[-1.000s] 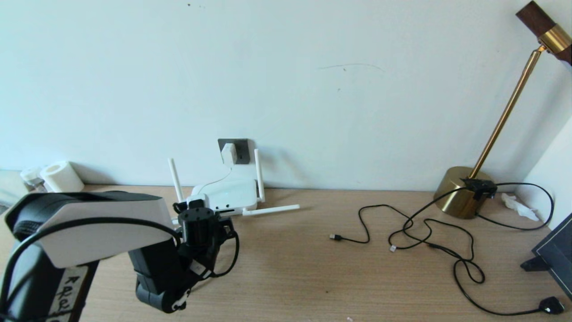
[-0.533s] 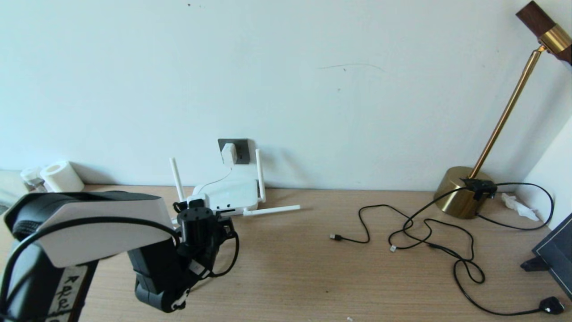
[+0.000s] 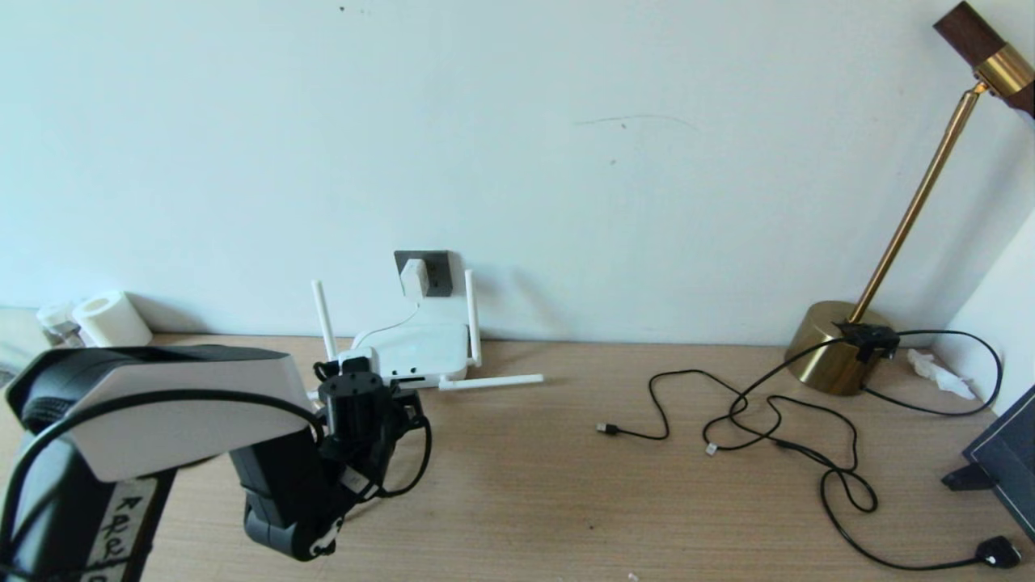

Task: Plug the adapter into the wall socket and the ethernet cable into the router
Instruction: Plug cable into router interface

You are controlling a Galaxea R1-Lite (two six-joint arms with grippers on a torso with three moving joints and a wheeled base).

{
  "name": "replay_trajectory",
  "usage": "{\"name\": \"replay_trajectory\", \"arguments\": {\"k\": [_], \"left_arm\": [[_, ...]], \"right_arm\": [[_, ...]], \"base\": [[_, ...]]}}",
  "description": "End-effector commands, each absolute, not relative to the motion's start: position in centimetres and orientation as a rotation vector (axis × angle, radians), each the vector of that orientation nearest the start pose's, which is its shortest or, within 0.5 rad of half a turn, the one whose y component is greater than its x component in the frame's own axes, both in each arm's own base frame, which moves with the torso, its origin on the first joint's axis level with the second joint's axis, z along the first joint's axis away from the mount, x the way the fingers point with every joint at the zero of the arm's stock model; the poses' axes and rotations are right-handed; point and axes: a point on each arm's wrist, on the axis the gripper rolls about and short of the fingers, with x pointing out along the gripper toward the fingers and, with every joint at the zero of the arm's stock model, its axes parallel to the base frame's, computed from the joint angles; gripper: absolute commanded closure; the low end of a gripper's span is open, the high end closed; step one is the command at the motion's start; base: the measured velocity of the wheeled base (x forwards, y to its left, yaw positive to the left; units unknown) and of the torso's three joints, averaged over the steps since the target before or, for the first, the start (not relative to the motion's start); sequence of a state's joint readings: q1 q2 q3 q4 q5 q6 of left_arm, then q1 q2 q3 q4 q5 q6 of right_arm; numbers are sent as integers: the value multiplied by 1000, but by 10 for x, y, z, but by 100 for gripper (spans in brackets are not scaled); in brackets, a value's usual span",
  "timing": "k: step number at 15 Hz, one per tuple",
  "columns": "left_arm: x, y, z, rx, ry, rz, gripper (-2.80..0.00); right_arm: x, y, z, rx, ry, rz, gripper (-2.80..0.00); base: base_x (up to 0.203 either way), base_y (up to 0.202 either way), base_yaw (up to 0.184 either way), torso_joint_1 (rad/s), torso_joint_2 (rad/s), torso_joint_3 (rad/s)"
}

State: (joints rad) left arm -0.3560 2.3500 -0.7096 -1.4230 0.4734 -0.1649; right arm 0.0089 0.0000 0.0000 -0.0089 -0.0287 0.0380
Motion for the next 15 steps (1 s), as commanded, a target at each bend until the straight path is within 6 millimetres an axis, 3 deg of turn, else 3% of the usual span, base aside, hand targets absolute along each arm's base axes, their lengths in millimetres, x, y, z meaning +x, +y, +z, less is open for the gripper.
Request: {"name": "replay_trajectory", "arguments": {"k": [1, 15], "left_arm": [[353, -120, 13, -81, 179, 136, 0], [354, -116, 13, -70, 184, 114, 0]], "right_arm": [[-23, -1, 76, 38, -8, -20, -280], [-23, -1, 76, 38, -8, -20, -280]], "base": [[0, 0, 0, 0, 0, 0], [0, 0, 0, 0, 0, 0]]}}
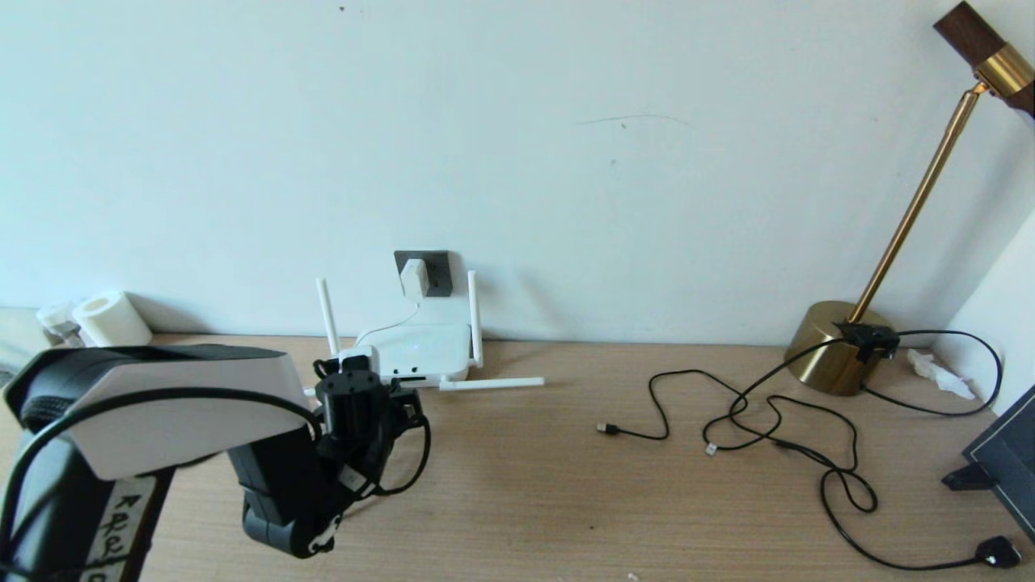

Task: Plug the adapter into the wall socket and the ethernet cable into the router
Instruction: Plug cable into router interface

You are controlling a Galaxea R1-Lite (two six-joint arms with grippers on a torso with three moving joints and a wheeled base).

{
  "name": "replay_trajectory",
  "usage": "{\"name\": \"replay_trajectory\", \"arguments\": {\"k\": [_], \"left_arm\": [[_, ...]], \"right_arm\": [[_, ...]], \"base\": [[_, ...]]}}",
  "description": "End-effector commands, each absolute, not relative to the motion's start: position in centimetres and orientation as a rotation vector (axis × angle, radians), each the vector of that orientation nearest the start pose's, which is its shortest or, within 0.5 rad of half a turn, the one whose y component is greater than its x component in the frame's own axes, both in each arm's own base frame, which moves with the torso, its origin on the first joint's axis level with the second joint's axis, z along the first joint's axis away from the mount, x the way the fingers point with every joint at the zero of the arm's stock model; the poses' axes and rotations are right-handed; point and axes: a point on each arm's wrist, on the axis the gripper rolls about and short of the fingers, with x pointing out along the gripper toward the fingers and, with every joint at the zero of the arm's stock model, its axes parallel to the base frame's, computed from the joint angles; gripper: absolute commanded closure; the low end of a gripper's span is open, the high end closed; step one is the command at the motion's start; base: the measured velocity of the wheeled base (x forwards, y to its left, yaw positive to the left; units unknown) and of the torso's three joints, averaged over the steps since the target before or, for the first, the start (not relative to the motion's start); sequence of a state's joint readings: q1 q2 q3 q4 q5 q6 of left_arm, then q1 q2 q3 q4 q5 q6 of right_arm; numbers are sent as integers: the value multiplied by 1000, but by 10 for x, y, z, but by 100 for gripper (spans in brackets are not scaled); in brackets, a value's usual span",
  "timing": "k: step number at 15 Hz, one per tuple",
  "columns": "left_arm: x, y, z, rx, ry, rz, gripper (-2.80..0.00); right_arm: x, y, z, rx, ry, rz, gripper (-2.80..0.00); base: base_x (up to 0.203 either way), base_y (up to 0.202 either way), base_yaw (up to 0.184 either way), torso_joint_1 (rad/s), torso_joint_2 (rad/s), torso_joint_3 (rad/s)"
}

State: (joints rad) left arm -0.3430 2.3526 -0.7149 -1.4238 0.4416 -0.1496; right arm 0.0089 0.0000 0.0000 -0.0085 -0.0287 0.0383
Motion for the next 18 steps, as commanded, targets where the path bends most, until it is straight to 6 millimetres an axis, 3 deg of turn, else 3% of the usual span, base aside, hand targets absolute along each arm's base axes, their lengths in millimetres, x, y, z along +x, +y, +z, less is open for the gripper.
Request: {"name": "replay_trajectory", "arguments": {"k": [1, 18], "left_arm": [[354, -116, 13, -70, 185, 114, 0], [358, -104, 12, -82, 198, 56, 0]], "right_arm": [[-23, -1, 76, 38, -8, -20, -280], [-23, -1, 76, 39, -10, -20, -280]], "base": [[0, 0, 0, 0, 0, 0], [0, 0, 0, 0, 0, 0]]}}
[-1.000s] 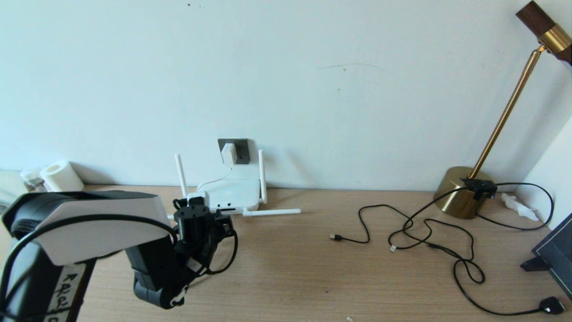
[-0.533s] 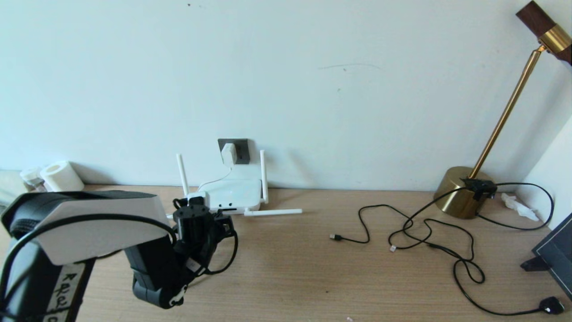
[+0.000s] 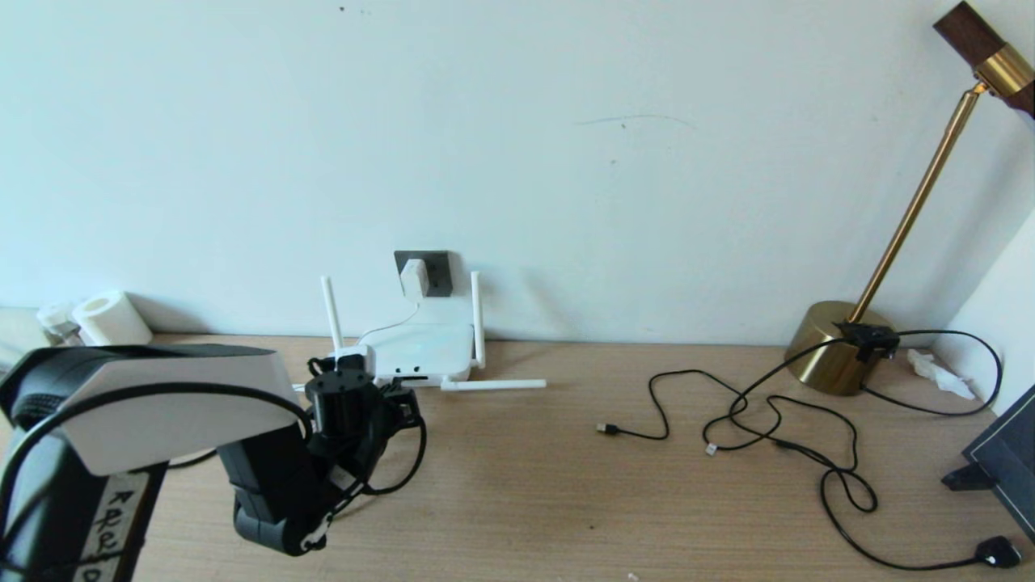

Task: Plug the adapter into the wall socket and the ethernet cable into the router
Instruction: Plug cable into router interface

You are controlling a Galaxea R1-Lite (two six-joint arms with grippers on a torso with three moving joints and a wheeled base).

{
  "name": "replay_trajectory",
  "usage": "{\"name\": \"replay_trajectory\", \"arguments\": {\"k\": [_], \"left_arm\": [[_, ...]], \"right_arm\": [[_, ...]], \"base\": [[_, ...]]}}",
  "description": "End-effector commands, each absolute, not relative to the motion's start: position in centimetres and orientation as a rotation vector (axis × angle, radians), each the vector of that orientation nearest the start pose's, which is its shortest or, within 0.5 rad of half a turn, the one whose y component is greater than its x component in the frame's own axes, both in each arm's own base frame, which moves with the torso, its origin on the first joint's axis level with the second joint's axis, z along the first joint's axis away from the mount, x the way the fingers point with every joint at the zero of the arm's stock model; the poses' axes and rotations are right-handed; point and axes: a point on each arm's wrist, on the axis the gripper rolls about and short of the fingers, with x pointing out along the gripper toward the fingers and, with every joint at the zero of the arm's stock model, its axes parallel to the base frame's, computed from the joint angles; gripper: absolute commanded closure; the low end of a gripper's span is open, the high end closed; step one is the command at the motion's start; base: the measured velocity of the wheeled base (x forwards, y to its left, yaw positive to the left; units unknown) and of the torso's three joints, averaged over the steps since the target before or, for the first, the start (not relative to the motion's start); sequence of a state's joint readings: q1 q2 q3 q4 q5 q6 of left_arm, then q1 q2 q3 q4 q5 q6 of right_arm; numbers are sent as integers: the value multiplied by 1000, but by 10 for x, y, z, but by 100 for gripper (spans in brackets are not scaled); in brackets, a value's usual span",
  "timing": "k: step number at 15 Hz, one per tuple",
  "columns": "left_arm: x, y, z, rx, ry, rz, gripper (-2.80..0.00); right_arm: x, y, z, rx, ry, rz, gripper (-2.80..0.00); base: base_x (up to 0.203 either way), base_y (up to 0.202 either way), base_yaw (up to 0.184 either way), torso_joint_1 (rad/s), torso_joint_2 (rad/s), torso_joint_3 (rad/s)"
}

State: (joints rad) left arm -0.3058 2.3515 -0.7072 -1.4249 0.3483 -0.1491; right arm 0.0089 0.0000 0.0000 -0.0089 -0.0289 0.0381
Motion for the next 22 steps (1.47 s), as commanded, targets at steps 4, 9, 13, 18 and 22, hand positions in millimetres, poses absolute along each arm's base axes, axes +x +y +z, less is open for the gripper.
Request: {"name": "replay_trajectory", "arguments": {"k": [4, 9, 13, 18, 22], "left_arm": [[359, -97, 12, -83, 202, 55, 0], [359, -95, 11, -70, 207, 53, 0], [358, -94, 10, -45, 216, 33, 0], [358, -90, 10, -21, 217, 32, 0], [358, -90, 10, -14, 217, 19, 0]], "right_arm": [[-23, -1, 76, 38, -8, -20, -280], [-23, -1, 76, 38, -8, -20, -280], [-23, -1, 76, 39, -9, -20, -280], [-23, -1, 76, 39, -9, -20, -280], [-23, -1, 76, 38, -8, -20, -280]], "base": [[0, 0, 0, 0, 0, 0], [0, 0, 0, 0, 0, 0], [0, 0, 0, 0, 0, 0], [0, 0, 0, 0, 0, 0], [0, 0, 0, 0, 0, 0]]}}
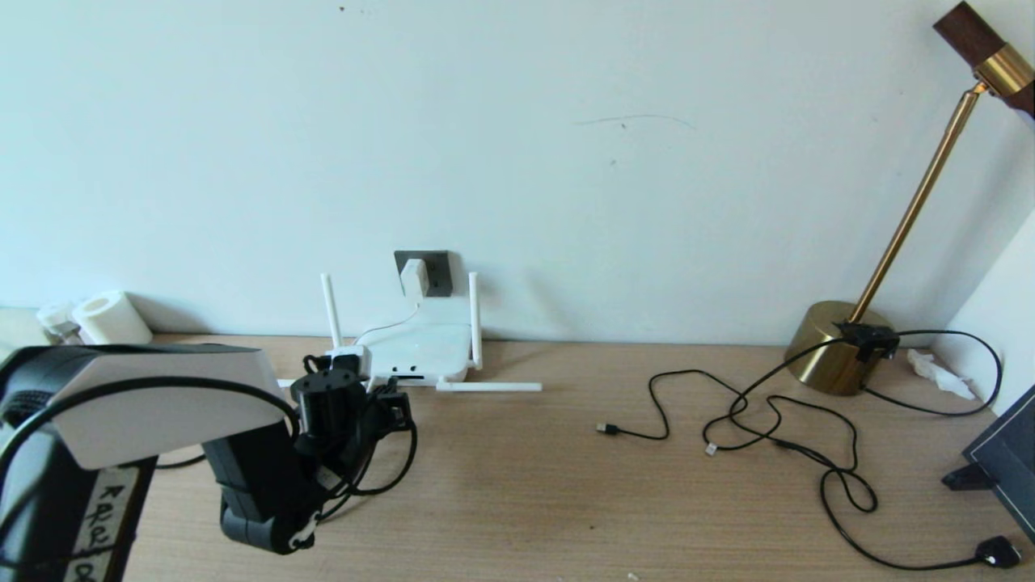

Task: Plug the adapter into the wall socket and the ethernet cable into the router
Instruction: Plug cable into router interface

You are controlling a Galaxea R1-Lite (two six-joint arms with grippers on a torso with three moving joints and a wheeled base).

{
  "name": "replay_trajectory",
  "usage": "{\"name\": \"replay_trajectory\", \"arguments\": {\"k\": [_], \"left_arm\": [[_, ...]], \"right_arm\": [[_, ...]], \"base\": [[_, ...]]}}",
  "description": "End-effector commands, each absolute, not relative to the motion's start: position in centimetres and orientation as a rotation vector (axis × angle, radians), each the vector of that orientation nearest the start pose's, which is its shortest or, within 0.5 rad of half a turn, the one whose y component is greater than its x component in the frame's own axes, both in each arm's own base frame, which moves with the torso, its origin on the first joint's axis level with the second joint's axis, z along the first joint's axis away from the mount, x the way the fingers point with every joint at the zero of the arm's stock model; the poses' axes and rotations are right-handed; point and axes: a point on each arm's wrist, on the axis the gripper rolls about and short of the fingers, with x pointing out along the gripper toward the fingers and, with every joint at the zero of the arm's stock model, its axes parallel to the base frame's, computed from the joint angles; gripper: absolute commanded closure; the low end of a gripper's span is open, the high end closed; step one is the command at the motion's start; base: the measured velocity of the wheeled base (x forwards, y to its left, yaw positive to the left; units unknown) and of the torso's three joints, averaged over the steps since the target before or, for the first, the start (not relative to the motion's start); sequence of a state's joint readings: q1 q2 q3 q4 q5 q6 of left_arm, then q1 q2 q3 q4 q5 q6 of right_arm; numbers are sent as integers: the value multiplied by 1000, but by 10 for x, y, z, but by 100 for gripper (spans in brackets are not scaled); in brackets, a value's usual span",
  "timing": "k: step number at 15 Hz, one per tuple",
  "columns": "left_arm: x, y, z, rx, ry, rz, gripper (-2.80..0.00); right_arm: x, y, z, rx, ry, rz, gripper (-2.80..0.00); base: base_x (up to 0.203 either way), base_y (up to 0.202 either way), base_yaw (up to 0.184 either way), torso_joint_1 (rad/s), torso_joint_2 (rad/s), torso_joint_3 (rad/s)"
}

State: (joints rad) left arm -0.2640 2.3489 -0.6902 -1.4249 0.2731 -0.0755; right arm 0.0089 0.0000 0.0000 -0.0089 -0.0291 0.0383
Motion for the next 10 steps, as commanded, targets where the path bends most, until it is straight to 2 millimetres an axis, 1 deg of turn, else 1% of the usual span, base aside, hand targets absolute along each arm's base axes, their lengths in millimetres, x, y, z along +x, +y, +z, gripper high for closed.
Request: {"name": "replay_trajectory", "arguments": {"k": [1, 10], "left_arm": [[358, -90, 10, -7, 218, 18, 0], [359, -92, 11, -5, 212, 14, 0]], "right_arm": [[-23, -1, 76, 38, -8, -20, -280], [-23, -1, 76, 38, -8, -20, -280]], "base": [[0, 0, 0, 0, 0, 0], [0, 0, 0, 0, 0, 0]]}}
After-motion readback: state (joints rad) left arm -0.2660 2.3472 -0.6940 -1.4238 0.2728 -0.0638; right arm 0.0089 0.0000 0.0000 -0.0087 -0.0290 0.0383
